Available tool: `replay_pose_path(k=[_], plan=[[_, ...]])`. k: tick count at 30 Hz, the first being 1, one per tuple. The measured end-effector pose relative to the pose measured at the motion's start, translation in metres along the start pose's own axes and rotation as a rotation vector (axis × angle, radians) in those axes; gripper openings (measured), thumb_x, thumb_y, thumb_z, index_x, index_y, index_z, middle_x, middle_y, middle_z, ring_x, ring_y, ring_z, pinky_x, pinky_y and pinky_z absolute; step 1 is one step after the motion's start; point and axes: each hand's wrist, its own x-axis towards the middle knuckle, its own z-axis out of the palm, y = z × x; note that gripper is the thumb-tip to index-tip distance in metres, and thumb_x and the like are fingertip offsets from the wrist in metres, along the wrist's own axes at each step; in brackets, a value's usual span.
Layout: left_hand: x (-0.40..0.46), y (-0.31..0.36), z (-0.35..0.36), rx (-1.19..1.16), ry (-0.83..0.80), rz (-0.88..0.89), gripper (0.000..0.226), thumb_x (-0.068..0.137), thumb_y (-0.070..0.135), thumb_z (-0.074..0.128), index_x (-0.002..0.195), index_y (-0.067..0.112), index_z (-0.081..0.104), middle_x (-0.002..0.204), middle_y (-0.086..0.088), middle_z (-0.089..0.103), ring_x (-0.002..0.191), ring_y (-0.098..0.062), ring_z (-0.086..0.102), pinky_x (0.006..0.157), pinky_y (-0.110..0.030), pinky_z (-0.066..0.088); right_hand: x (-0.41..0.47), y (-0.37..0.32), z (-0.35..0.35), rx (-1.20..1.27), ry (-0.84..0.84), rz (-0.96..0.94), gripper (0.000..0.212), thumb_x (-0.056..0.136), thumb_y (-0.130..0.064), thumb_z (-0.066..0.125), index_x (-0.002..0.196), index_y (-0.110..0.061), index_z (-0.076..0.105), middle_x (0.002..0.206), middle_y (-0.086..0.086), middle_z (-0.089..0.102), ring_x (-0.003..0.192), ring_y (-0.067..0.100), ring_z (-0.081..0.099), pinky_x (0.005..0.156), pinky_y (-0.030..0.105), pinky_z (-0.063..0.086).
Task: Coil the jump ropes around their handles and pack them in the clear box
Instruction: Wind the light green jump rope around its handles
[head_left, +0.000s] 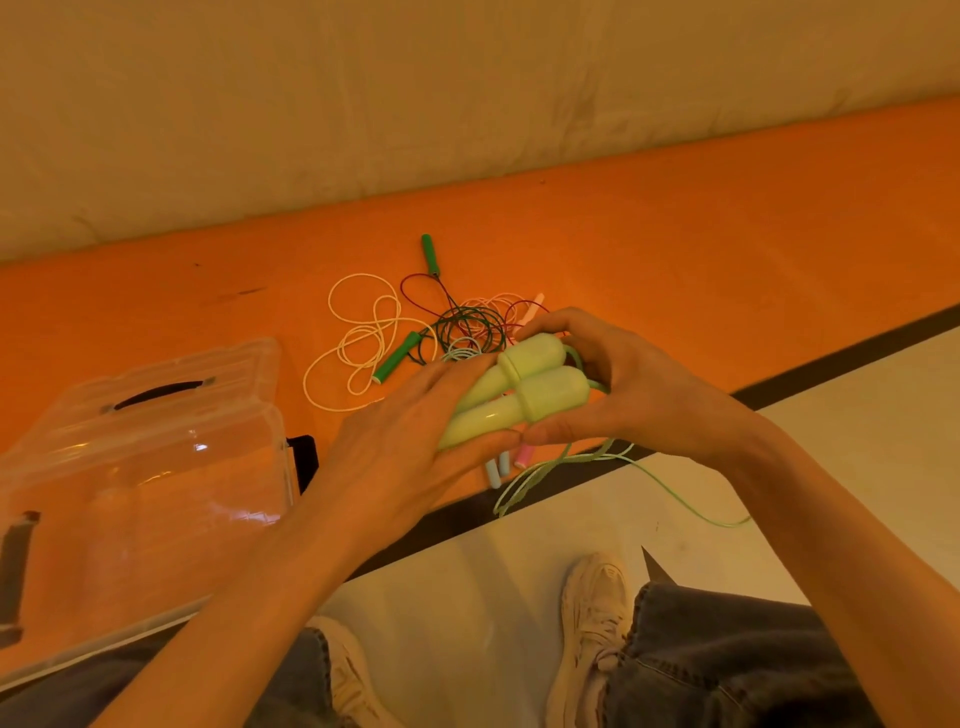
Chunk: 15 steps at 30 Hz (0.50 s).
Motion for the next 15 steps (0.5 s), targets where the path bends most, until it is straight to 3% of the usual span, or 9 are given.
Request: replay_pose_path(k=[5,9,13,15], plan=[[0.003,-0.003,-0.005,-0.057,-0.052,-0.043,0.062,0.077,0.083,0.029,0.117,0.039,0.047,0.094,0.022,0.048,0.086,0.003,0.046,0.062,-0.020,0.032,0.003,-0.007,0.000,-0.008,0.009,0.016,0.065,0.062,-0.025,0.081,0.121,-0.023,0.053,0.112,-0.001,0.065,0.101,0.011,0.065,0.084,0.025,0.055],[0.002,-0.008,-0.005,-0.042,-0.003,-0.039,0.059,0.077,0.079,0.028,0.122,0.044,0.044,0.102,0.023,0.050,0.084,0.003,0.044,0.063,-0.018,0.034,0.001,-0.014,-0.011,-0.306,0.098,0.024,0.068,0.060,-0.037,0.079,0.121,-0.035,0.050,0.107,-0.023,0.059,0.090,-0.020,0.050,0.074,0.000,0.037],[0.001,-0.005,-0.006,-0.068,0.000,-0.013,0.058,0.078,0.077,0.039,0.127,0.045,0.041,0.104,0.028,0.045,0.087,0.007,0.043,0.063,-0.012,0.030,0.000,-0.007,-0.020,-0.467,0.184,-0.021,0.037,0.074,-0.019,0.078,0.102,-0.036,0.062,0.097,-0.017,0.055,0.072,-0.009,0.048,0.062,0.008,0.039],[0.000,-0.003,-0.004,-0.105,-0.008,-0.008,0.056,0.081,0.072,0.044,0.129,0.043,0.041,0.105,0.028,0.045,0.088,0.007,0.041,0.064,-0.011,0.030,0.001,-0.003,-0.019,-0.461,0.232,0.015,0.033,0.075,-0.017,0.077,0.088,-0.041,0.059,0.098,-0.011,0.052,0.066,0.000,0.048,0.061,0.018,0.044]])
